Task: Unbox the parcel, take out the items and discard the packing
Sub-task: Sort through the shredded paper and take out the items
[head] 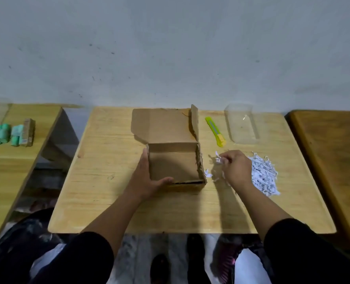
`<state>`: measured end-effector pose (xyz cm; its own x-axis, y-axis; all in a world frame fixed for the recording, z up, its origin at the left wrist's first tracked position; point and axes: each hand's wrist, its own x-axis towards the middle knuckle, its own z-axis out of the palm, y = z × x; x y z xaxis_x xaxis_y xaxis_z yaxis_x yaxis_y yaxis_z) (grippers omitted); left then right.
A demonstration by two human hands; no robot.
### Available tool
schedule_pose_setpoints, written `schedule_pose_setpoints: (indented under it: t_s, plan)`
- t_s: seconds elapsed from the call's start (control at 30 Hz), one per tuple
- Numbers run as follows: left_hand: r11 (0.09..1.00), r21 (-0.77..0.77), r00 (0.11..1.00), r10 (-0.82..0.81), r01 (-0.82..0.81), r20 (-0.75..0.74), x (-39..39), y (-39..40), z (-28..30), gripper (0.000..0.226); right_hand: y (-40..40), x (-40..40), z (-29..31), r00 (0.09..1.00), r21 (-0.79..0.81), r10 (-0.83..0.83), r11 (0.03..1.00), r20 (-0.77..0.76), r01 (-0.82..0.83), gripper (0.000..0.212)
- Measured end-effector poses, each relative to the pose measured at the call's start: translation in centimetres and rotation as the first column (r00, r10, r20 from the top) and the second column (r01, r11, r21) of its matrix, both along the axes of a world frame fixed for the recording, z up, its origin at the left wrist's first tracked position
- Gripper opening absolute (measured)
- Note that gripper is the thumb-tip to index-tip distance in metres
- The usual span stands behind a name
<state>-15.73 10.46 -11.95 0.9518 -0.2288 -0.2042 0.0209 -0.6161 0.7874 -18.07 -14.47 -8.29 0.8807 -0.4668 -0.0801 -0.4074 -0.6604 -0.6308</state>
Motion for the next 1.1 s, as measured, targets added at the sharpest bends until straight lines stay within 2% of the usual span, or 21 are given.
schedule_pose_setpoints:
  t_s: [0.1, 0.17, 0.27, 0.33, 0.4, 0.53, 0.63, 0.7, 0.77, 0.83, 0.97, 1.1]
  plan:
    - [0.999, 0.031, 1.0, -0.013, 0.012, 0.009, 0.0, 0.2, 0.2, 0.114, -0.2, -0.3, 0.3, 0.998, -0.017, 0.031, 0.999, -0.063, -0.032, 0.027]
    - [0.991, 0.134, 0.987, -0.039, 0.018, 0.153, -0.1, 0.4, 0.4, 0.094, -0.3, -0.4, 0.6, 0.994, -0.046, 0.055, 0.997, -0.09, -0.06, 0.029]
    - [0.967, 0.256, 0.909, -0.117, 0.012, 0.401, 0.1, -0.5, 1.6, 0.067, -0.8, -0.7, 0.9, 0.985, -0.081, 0.1, 0.99, -0.139, -0.112, 0.031]
    - [0.949, 0.307, 0.856, -0.221, 0.078, 0.467, 0.5, -2.5, 3.2, 0.057, -1.8, -1.0, 1.2, 0.979, -0.085, 0.12, 0.987, -0.164, -0.136, 0.031]
    - [0.925, 0.326, 0.822, -0.336, 0.195, 0.46, 1.2, -5.1, 4.3, 0.053, -3.2, -1.4, 1.6, 0.975, -0.114, 0.131, 0.982, -0.181, -0.153, 0.031]
    - [0.833, 0.339, 0.763, -0.543, 0.437, 0.35, 1.6, -11.5, 3.8, 0.044, -7.1, -2.5, 2.1, 0.953, -0.191, 0.162, 0.958, -0.256, -0.214, 0.036]
    - [0.835, 0.269, 0.797, -0.543, 0.48, 0.264, 0.0, -16.5, 2.9, 0.048, -10.0, -3.5, 1.6, 0.904, -0.213, 0.233, 0.922, -0.359, -0.323, 0.046]
    - [0.812, 0.286, 0.806, -0.566, 0.509, 0.172, -1.2, -19.5, 2.2, 0.056, -11.5, -4.0, 0.7, 0.874, -0.174, 0.281, 0.912, -0.396, -0.372, 0.055]
    - [0.797, 0.325, 0.823, -0.561, 0.509, 0.086, -1.9, -21.7, 1.2, 0.062, -12.7, -4.2, -0.2, 0.866, -0.137, 0.335, 0.903, -0.371, -0.408, 0.057]
    - [0.819, 0.326, 0.85, -0.521, 0.473, 0.078, -2.3, -23.3, 0.4, 0.059, -13.4, -4.4, -1.0, 0.88, -0.118, 0.377, 0.898, -0.291, -0.424, 0.049]
    - [0.865, 0.335, 0.868, -0.454, 0.374, 0.203, -1.9, -24.7, 0.0, 0.031, -14.6, -4.2, -1.5, 0.919, -0.1, 0.364, 0.919, -0.154, -0.381, 0.026]
    - [0.908, 0.301, 0.88, -0.377, 0.291, 0.288, -1.1, -24.6, 1.0, 0.014, -15.8, -3.2, -0.5, 0.936, -0.124, 0.339, 0.929, -0.093, -0.348, 0.019]
